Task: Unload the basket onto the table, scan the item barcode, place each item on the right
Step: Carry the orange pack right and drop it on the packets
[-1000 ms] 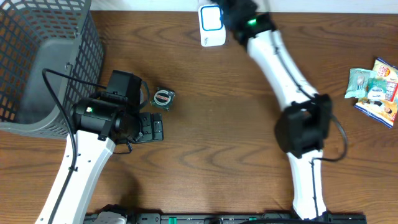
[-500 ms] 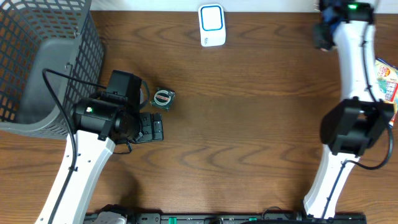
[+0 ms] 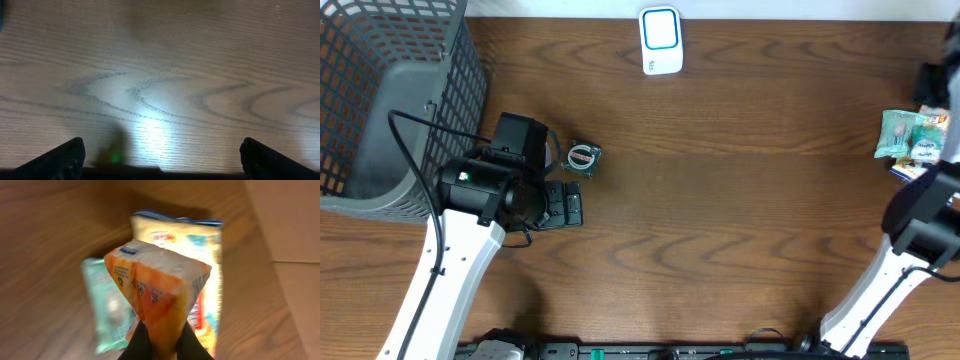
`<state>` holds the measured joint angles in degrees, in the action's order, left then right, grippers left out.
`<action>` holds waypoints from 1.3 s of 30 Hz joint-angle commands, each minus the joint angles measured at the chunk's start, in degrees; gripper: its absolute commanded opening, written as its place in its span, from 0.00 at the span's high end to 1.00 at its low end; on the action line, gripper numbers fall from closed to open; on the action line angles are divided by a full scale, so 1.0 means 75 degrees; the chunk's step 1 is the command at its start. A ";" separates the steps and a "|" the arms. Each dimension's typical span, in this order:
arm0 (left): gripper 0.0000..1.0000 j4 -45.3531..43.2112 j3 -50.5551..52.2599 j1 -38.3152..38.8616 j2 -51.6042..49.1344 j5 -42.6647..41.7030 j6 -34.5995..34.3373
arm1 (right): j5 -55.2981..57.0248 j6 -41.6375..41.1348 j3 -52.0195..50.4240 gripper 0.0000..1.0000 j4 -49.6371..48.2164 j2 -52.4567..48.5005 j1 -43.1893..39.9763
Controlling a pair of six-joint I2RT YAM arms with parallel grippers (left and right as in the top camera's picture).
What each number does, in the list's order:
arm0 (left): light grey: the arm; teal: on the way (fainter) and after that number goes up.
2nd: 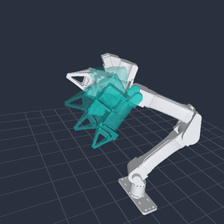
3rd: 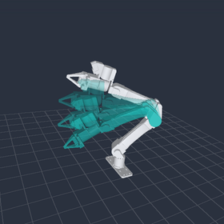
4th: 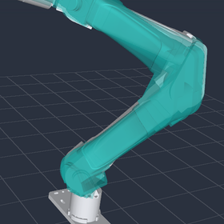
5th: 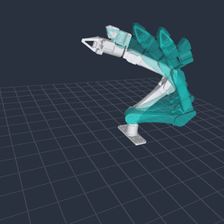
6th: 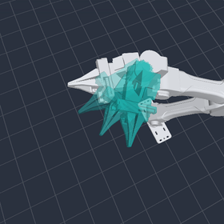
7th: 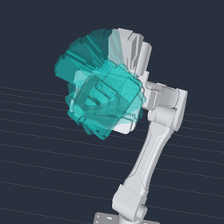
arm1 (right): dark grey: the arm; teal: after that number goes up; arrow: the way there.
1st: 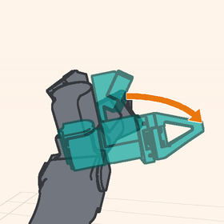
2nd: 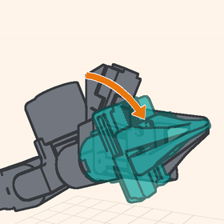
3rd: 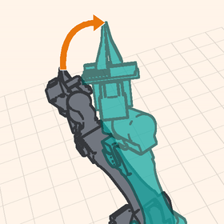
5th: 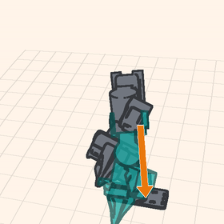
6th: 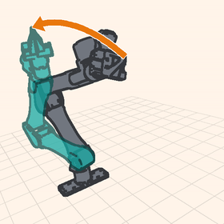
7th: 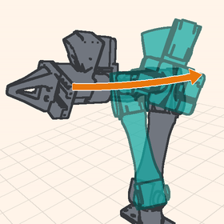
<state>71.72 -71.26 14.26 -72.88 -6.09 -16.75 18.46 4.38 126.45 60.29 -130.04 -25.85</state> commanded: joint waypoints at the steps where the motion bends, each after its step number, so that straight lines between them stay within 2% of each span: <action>1: 0.03 0.0023 -0.0006 -0.0029 -0.0012 -0.0067 -0.0067 | 0.0090 -0.0149 -0.0050 0.99 -0.0210 -0.0055 -0.0367; 13: 0.02 0.0023 -0.0006 -0.0029 -0.0012 -0.0067 -0.0067 | -0.0405 -0.0061 -0.1320 0.99 -0.1215 -0.0058 -0.1180; 21: 0.02 0.0020 -0.0006 -0.0029 -0.0012 -0.0070 -0.0067 | -0.1510 0.0125 -0.1469 0.99 -0.1084 -0.0050 -0.1151; 27: 0.02 0.0023 -0.0006 -0.0029 -0.0012 -0.0067 -0.0067 | -0.1507 0.0125 -0.1466 0.59 -0.0723 0.0114 -0.1052; 28: 0.02 0.0020 -0.0006 -0.0029 -0.0012 -0.0067 -0.0067 | -0.1510 0.0125 -0.1466 0.59 -0.0656 0.0181 -0.1040; 29: 0.02 0.0023 -0.0006 -0.0029 -0.0012 -0.0067 -0.0067 | -0.1513 0.0125 -0.1466 0.64 -0.0589 0.0283 -0.1035; 31: 0.02 0.0023 -0.0006 -0.0029 -0.0012 -0.0067 -0.0067 | -0.1515 0.0105 -0.1466 0.69 -0.0513 0.0463 -0.1032; 35: 0.02 0.0023 -0.0006 -0.0029 -0.0012 -0.0067 -0.0067 | -0.1781 -0.0093 -0.1466 0.66 -0.0475 0.1072 -0.0982; 39: 0.02 0.0023 -0.0006 -0.0029 -0.0012 -0.0070 -0.0067 | -0.2993 -0.0533 -0.1466 0.66 -0.0609 0.1827 -0.0880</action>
<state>71.75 -71.26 14.24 -72.88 -6.09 -16.75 3.33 3.66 115.22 56.23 -123.11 -33.54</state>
